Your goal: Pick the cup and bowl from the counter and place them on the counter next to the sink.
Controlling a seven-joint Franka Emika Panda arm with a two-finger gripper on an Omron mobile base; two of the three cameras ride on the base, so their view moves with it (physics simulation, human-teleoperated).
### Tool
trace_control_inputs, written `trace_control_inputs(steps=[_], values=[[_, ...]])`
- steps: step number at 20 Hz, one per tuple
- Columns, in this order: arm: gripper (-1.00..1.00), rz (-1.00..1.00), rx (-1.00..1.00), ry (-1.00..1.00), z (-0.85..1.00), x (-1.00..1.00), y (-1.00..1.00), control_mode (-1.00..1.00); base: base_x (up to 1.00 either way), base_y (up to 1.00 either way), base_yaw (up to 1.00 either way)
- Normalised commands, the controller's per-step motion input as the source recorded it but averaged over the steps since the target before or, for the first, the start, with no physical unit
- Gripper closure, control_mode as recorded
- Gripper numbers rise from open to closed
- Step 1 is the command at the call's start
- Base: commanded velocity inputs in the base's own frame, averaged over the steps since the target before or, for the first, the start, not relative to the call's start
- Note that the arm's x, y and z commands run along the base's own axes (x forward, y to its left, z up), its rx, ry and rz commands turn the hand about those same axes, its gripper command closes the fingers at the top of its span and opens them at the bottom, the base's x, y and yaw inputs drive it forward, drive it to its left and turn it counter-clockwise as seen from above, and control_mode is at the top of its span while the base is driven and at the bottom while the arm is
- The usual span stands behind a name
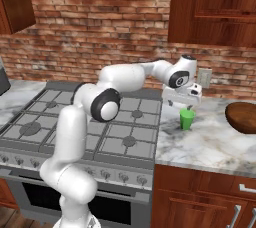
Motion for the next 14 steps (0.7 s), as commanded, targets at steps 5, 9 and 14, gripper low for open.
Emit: trace_control_inputs(steps=[5, 9, 14], values=[[-1.0, -0.04, -0.01, 0.0, 0.0, -0.01, 0.07, -1.0, 0.0, 0.0, 0.0], [-1.0, -0.03, -0.01, 0.0, 0.0, 0.0, 0.15, -1.0, 0.0, 0.0, 0.0], [-1.0, -0.01, -0.02, 0.0, -0.04, 0.0, 0.05, -1.0, 0.0, 0.0, 0.0]])
